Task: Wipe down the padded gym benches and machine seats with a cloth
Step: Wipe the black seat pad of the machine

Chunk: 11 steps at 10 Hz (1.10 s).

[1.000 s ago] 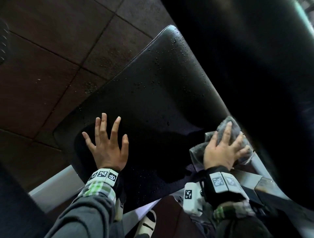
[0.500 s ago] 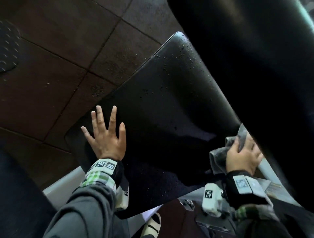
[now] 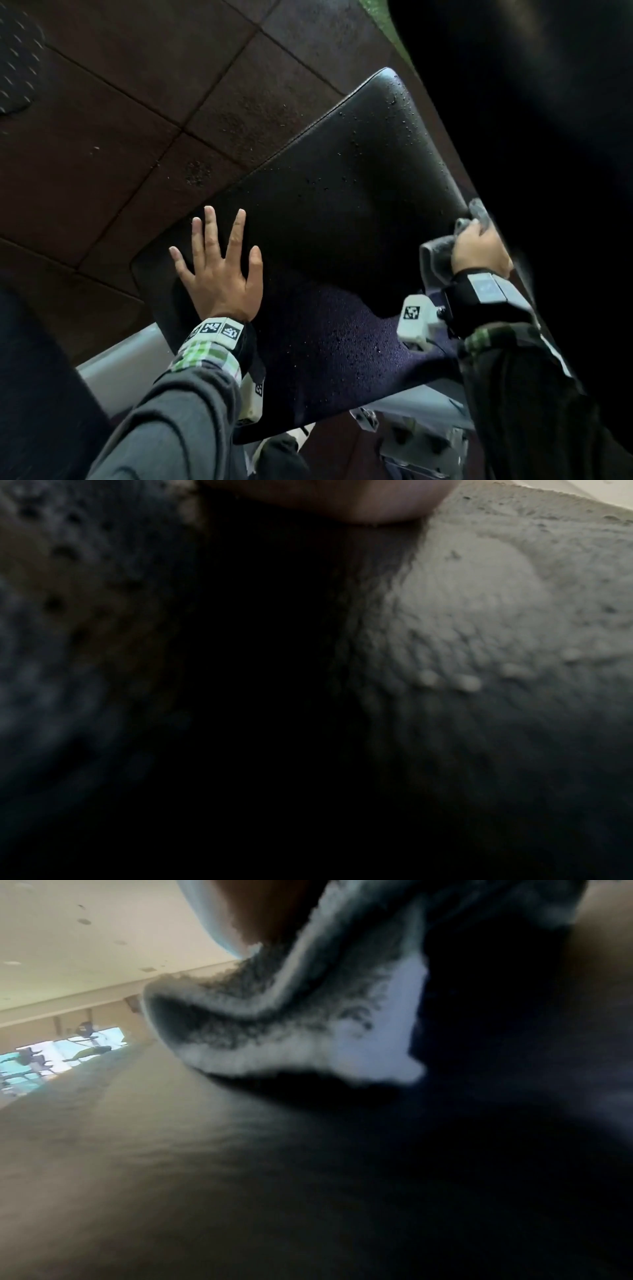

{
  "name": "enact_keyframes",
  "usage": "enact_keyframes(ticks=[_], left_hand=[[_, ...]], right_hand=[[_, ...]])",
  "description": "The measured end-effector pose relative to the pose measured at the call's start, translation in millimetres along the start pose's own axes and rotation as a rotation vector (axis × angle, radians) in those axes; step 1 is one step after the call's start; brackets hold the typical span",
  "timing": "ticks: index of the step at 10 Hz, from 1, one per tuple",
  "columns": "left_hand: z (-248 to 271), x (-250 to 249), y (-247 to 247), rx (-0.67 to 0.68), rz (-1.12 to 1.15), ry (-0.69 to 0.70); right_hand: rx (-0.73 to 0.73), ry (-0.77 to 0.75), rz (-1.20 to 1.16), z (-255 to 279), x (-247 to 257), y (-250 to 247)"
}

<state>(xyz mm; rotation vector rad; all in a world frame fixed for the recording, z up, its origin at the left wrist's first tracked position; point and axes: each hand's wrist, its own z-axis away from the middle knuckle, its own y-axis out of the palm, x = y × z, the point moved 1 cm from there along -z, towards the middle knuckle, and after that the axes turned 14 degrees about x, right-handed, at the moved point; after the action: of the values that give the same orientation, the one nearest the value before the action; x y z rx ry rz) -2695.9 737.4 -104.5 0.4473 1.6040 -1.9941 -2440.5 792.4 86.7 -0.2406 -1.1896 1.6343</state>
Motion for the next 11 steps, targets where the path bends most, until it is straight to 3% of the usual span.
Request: enact_keyframes(ticks=[1, 3, 4, 5, 6, 7, 8, 10, 11], left_hand=[[-0.4, -0.2, 0.0, -0.003, -0.003, -0.011], [-0.5, 0.3, -0.7, 0.006, 0.005, -0.016], [-0.6, 0.2, -1.2, 0.004, 0.008, -0.012], [-0.4, -0.3, -1.3, -0.001, 0.015, -0.011], [0.1, -0.7, -1.2, -0.014, 0.01, -0.012], [-0.5, -1.2, -0.6, -0.019, 0.006, -0.014], [-0.6, -1.3, -0.4, -0.023, 0.004, -0.015], [-0.2, -0.9, -0.5, -0.019, 0.009, -0.013], [-0.3, -0.6, -0.2, -0.026, 0.005, -0.01]], right_hand=[[-0.046, -0.193, 0.199, -10.0, 13.3, 19.9], [-0.054, -0.7, 0.678, -4.3, -54.3, 30.8], [-0.065, -0.653, 0.625, 2.9, -81.7, 10.4], [-0.014, -0.406, 0.395, 5.9, -72.6, -2.1], [0.029, -0.27, 0.197, -5.7, -40.3, -3.1], [-0.026, -0.269, 0.149, -21.0, -9.9, 5.8], [-0.061, -0.4, 0.245, -21.5, 4.5, 22.1], [-0.059, -0.709, 0.754, -6.9, -51.9, 37.2], [-0.068, -0.652, 0.638, 1.4, -66.5, 18.5]])
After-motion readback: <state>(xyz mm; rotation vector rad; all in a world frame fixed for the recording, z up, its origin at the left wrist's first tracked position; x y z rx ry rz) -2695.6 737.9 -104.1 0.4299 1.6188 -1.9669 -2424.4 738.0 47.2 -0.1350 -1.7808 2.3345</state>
